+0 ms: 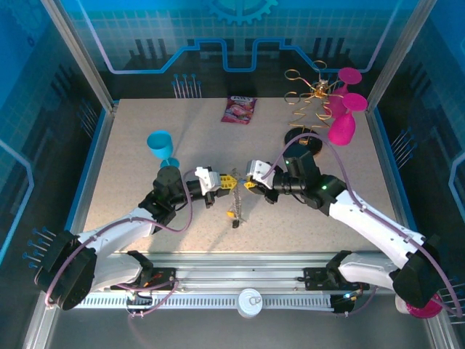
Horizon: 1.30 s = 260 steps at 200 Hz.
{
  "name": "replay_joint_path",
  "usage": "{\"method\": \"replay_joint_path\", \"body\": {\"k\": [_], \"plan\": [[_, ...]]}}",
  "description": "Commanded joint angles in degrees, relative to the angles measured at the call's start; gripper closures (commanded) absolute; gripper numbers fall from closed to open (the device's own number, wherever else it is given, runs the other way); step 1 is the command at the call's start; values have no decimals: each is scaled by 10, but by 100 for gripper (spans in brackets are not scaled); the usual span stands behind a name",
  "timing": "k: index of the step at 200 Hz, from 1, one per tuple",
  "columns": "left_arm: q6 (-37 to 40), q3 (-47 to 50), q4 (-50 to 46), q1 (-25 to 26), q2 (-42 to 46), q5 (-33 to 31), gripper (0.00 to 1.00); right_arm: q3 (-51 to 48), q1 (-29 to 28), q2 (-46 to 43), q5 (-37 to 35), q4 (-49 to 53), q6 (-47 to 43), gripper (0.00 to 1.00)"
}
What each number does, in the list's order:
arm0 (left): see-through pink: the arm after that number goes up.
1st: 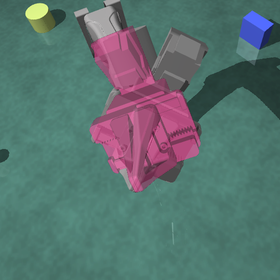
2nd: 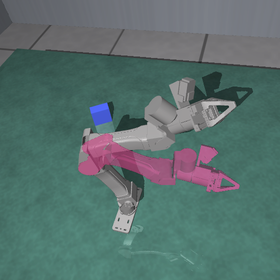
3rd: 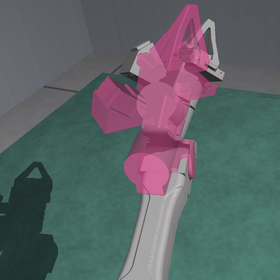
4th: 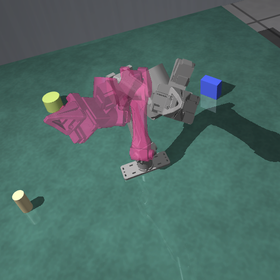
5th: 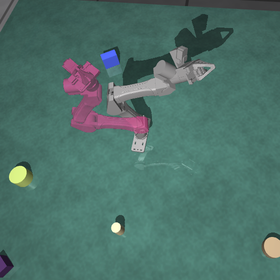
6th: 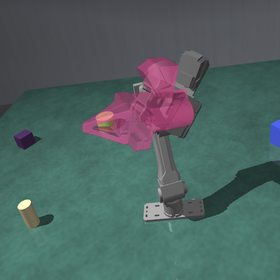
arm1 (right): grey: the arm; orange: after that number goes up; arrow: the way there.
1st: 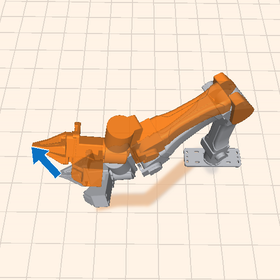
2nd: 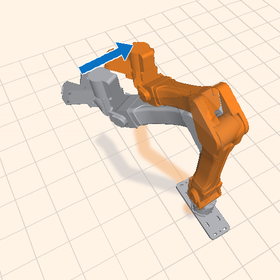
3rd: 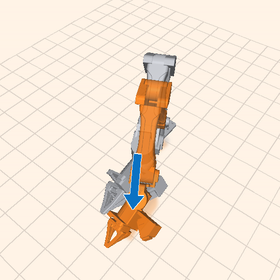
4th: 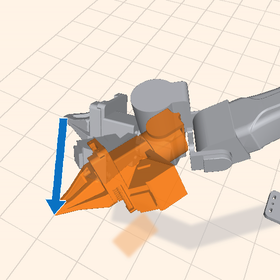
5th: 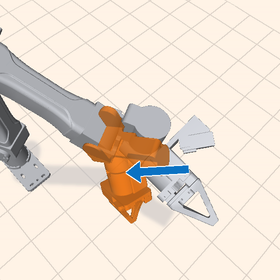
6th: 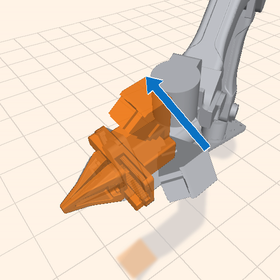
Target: Put the keys on the keyring
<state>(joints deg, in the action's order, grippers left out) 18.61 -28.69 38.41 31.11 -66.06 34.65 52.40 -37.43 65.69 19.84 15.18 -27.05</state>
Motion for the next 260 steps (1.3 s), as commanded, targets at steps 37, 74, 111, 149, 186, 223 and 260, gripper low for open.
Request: {"method": "replay_joint_path", "body": {"k": [37, 74, 111, 149, 186, 223, 260], "plan": [[53, -20, -68, 1, 16, -16, 100, 12, -19, -22, -90, 1, -54, 100], [77, -38, -128, 1, 3, -24, 99, 31, -27, -17, -107, 40, -69, 100], [48, -11, -78, -3, 25, -44, 53, 77, -48, 8, -131, 77, -82, 100], [-21, 54, 24, -21, 97, -102, 42, 122, -80, 48, -144, 87, -86, 100], [-65, 111, 114, -22, 198, -312, 36, 179, -123, 106, -148, 66, -73, 100], [-77, 104, 108, -25, 272, -489, 33, 209, -145, 163, -125, -11, -34, 100], [-127, 100, 74, -42, 275, -541, 27, 158, -132, 191, -149, -57, -95, 100]]}}
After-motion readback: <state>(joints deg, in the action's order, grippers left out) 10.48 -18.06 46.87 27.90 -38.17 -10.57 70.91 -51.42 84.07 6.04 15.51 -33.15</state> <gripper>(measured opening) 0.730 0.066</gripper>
